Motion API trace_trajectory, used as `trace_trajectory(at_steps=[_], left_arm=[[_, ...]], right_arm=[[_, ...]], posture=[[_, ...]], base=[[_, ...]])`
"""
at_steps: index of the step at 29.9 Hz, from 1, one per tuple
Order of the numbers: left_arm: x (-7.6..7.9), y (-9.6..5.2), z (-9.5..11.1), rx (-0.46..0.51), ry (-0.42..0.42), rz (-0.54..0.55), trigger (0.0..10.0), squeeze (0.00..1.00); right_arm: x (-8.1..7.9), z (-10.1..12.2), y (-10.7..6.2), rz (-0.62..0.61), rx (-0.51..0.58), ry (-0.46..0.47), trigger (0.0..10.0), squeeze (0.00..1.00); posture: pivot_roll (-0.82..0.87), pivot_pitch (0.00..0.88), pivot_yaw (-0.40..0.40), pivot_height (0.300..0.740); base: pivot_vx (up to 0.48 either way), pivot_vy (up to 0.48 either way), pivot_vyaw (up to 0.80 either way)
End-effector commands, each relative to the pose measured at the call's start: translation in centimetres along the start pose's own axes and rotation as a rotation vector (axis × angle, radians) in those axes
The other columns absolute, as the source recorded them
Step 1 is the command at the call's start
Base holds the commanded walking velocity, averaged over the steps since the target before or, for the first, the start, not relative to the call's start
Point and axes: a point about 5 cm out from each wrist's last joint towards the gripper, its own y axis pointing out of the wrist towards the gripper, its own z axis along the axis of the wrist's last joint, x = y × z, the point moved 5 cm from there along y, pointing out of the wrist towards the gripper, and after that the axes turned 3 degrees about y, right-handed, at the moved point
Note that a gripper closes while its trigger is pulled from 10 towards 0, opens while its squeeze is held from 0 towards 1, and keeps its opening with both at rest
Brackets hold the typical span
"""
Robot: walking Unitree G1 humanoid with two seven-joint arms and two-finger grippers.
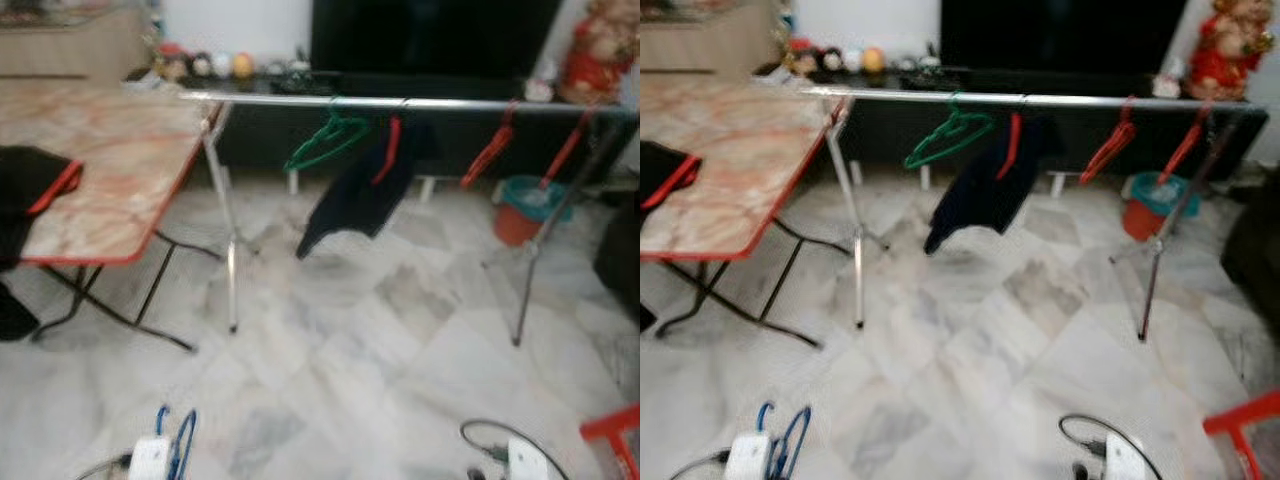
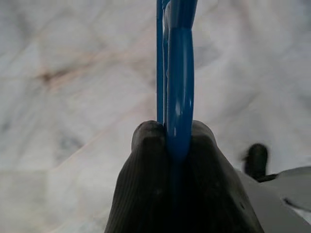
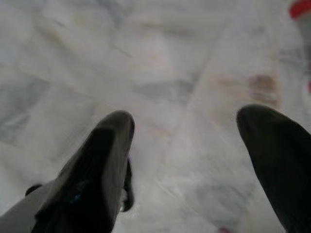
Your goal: Hang hanger
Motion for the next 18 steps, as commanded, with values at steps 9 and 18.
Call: trace_trajectory(at_steps=[9,18], left_arm=[[-1.65,-0.32,-0.57,-0.021,0.011,0.042,10.0,0.0],[-1.63,-0.34,-0.69,-0.024,0.01,0.041,10.0,0.0]], right_arm=[[-1.58,1.19,0.32,0.065,0.026,-0.038,10.0,0.0],[-1.56,1.15,0.31,0.063,0.029,-0.011,10.0,0.0]], posture=[[0.01,0.0,-0.027,0.74],[0.01,0.0,-0.027,0.74]], base=[[0.326,0.0,0.29],[0.326,0.0,0.13]])
